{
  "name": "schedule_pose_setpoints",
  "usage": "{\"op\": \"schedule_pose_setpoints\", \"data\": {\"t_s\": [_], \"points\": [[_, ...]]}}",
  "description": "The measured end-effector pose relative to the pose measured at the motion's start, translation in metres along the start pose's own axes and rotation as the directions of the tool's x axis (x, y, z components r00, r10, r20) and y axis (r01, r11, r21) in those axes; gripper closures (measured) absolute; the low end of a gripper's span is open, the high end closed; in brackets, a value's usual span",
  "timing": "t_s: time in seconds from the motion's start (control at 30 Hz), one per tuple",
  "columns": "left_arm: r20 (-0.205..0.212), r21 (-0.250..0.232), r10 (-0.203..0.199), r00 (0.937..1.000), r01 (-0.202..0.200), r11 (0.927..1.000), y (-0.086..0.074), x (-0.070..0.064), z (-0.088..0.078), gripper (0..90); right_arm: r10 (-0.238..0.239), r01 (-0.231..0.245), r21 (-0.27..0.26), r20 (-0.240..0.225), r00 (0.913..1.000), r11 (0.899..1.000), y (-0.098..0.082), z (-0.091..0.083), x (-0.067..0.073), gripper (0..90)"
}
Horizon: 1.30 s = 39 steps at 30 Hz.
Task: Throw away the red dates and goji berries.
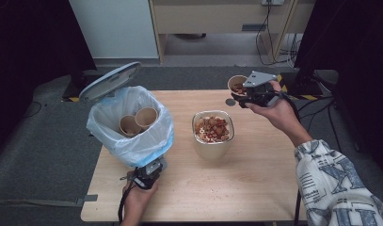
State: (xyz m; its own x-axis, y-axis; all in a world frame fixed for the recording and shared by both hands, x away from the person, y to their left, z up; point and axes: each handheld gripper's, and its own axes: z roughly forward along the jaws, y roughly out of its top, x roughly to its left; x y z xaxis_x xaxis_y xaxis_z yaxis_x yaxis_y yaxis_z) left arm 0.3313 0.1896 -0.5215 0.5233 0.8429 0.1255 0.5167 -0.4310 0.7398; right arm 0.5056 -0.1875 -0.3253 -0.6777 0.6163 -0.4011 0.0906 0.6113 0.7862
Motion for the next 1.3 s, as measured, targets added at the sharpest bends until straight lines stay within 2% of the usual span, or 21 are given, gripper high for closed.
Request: {"op": "schedule_pose_setpoints", "data": {"t_s": [0.1, 0.37, 0.4, 0.53, 0.6, 0.83, 1.1, 1.3], "points": [[0.001, 0.000, 0.000, 1.0000, 0.000, 1.0000, 0.000, 0.000, 0.000, 89.3, 0.004, -0.004, -0.005, 0.007, 1.0000, 1.000, 0.002, -0.001, 0.000, 37.1], [0.003, 0.000, -0.008, 1.0000, 0.008, 1.0000, 0.000, 0.001, 0.000, 89.3, -0.034, 0.034, -0.015, 0.014, 0.9993, 0.999, 0.009, -0.002, 0.008, 37.0], [0.003, -0.001, -0.007, 1.0000, 0.007, 1.0000, 0.000, 0.001, 0.000, 89.3, -0.057, 0.057, -0.012, 0.019, 0.9982, 0.998, 0.011, -0.002, 0.011, 37.0], [0.002, -0.001, -0.005, 1.0000, 0.005, 1.0000, 0.000, 0.000, 0.000, 89.3, -0.079, 0.079, -0.005, 0.022, 0.9966, 0.997, 0.012, -0.001, 0.014, 36.9], [0.003, 0.000, -0.004, 1.0000, 0.004, 1.0000, 0.000, 0.000, 0.000, 89.3, -0.103, 0.103, 0.001, 0.038, 0.9940, 0.995, 0.013, -0.002, 0.016, 36.9], [0.003, 0.003, -0.003, 1.0000, 0.003, 1.0000, 0.000, 0.000, 0.000, 89.3, -0.147, 0.147, -0.002, 0.047, 0.9881, 0.989, 0.018, -0.003, 0.023, 36.9], [0.004, 0.002, -0.002, 1.0000, 0.002, 1.0000, 0.000, 0.000, 0.000, 89.3, -0.162, 0.162, 0.013, 0.047, 0.9857, 0.987, 0.020, -0.001, 0.025, 36.9], [0.004, 0.005, -0.001, 1.0000, 0.001, 1.0000, 0.001, 0.001, 0.000, 89.3, -0.207, 0.206, 0.019, 0.059, 0.9765, 0.978, 0.026, -0.001, 0.032, 36.7]]}}
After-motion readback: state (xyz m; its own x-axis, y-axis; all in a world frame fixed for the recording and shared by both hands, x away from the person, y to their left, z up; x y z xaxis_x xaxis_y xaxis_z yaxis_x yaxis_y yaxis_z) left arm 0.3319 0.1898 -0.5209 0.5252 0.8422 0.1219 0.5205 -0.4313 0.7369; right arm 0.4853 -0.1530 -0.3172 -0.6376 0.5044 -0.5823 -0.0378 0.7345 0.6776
